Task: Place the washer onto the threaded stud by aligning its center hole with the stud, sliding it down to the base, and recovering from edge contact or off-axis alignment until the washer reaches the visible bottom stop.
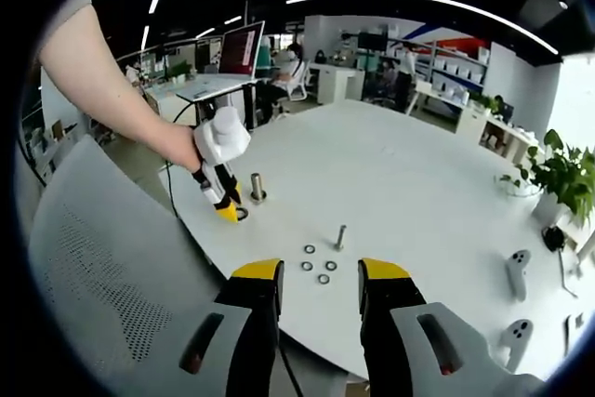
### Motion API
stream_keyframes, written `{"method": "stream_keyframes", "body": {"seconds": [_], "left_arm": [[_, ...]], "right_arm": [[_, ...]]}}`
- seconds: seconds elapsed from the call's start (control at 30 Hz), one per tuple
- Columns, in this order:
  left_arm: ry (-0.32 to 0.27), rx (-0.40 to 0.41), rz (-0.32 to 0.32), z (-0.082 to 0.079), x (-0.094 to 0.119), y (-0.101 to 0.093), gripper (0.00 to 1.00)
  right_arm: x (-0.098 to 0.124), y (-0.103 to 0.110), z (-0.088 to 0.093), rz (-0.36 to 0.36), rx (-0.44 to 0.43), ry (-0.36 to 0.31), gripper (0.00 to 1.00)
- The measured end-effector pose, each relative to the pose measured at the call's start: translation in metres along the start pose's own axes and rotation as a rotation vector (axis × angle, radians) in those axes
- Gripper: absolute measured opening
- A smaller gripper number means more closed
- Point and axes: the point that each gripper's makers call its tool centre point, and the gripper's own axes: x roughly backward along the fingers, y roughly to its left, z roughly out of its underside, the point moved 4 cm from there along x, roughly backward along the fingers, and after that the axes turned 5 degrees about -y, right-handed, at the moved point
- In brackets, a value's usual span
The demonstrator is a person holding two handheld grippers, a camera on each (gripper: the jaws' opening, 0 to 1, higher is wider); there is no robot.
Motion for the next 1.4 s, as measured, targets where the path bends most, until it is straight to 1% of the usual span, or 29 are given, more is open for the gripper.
{"method": "stream_keyframes", "body": {"seconds": [0.07, 0.1, 0.3, 0.4, 0.5, 0.73, 0.83, 0.9, 0.97, 1.0, 1.07, 1.27, 1.4], "left_arm": [[0.004, 0.000, 0.005, 0.000, 0.000, -0.003, 0.29], [0.001, -0.019, -0.002, -0.001, -0.001, -0.001, 0.28], [0.011, -0.020, -0.016, -0.003, -0.002, 0.000, 0.25], [0.019, -0.069, -0.043, -0.002, -0.003, 0.002, 0.22], [0.031, -0.045, -0.042, -0.003, -0.003, 0.002, 0.22], [0.048, -0.052, -0.046, -0.003, -0.002, 0.002, 0.21], [0.066, -0.061, -0.038, 0.001, 0.000, 0.000, 0.21], [0.079, -0.051, -0.037, 0.004, 0.001, 0.000, 0.21], [0.116, -0.040, -0.037, 0.008, 0.004, -0.001, 0.21], [0.139, -0.044, -0.038, 0.009, 0.004, -0.001, 0.21], [0.166, -0.064, -0.037, 0.009, 0.004, -0.003, 0.21], [0.213, -0.073, -0.036, 0.006, 0.000, 0.000, 0.23], [0.220, -0.043, -0.037, 0.007, 0.000, 0.000, 0.24]], "right_arm": [[0.000, 0.000, 0.000, 0.003, 0.000, -0.001, 0.34], [0.000, 0.000, 0.000, 0.004, 0.000, -0.001, 0.34], [0.000, 0.000, 0.000, 0.003, 0.002, 0.002, 0.34], [0.000, -0.001, 0.000, 0.006, 0.001, 0.003, 0.34], [0.000, -0.001, 0.000, 0.006, 0.001, 0.002, 0.34], [0.000, -0.001, 0.000, 0.004, 0.000, 0.005, 0.34], [0.000, -0.001, 0.000, 0.005, 0.000, 0.003, 0.34], [0.000, -0.001, 0.000, 0.003, 0.001, 0.003, 0.34], [0.000, -0.001, 0.000, 0.005, 0.000, 0.001, 0.34], [0.000, -0.001, 0.000, 0.006, -0.001, 0.000, 0.34], [0.000, -0.001, 0.000, 0.006, -0.001, -0.003, 0.34], [0.000, -0.002, -0.002, 0.007, -0.001, -0.007, 0.34], [0.001, -0.002, -0.002, 0.010, -0.002, -0.011, 0.34]]}}
